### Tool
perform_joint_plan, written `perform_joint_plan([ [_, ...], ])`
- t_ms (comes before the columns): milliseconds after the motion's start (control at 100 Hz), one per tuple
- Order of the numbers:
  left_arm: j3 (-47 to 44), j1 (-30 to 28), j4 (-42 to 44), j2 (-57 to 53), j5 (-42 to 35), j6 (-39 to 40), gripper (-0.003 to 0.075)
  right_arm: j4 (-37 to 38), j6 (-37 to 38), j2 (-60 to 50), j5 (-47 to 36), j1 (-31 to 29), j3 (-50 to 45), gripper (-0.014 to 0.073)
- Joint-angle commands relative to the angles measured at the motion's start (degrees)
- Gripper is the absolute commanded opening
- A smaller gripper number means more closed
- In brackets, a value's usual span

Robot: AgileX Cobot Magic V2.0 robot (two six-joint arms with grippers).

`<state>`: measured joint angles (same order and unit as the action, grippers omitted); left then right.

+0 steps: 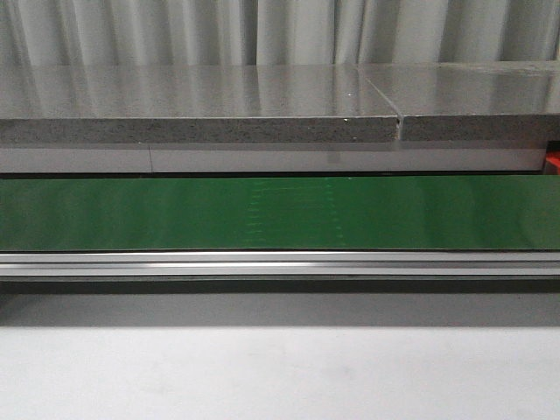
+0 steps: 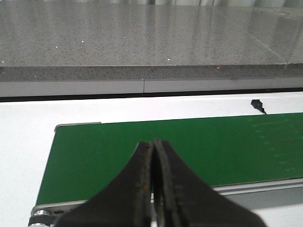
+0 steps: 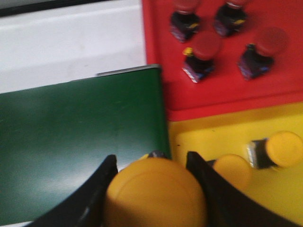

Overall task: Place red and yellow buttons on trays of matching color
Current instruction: 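Carry the yellow button into the yellow tray and open the right gripper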

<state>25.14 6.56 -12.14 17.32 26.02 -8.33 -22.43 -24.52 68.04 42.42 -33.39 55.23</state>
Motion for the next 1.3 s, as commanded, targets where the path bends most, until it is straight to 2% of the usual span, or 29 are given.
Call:
perform_joint_plan([
  [0, 1.63, 0.46, -0.92, 0.45, -4.30, 0.16, -0.0019, -0.44, 2.74, -1.70, -1.84, -4.23, 1.20, 0.0089],
  [210, 1.63, 0.46, -0.92, 0.45, -4.30, 0.16, -0.0019, 3.48, 7.80, -1.70, -6.82, -10.67, -3.87, 0.0089],
  [460, 1.63, 0.46, -0.92, 0.45, -4.30, 0.16, -0.0019, 7.06, 11.01, -1.70, -18.24, -11.68, -11.79, 0.0089],
  [730, 1.63, 0.46, -0.92, 0.45, -4.30, 0.16, -0.0019, 7.34, 11.06, -0.40, -20.96, -14.53, -11.85, 0.0089],
  [1290, 1.63, 0.46, -0.92, 0.45, -4.30, 0.16, -0.0019, 7.34, 12.03, 16.53, -28.67, -14.71, -11.85, 0.0089],
])
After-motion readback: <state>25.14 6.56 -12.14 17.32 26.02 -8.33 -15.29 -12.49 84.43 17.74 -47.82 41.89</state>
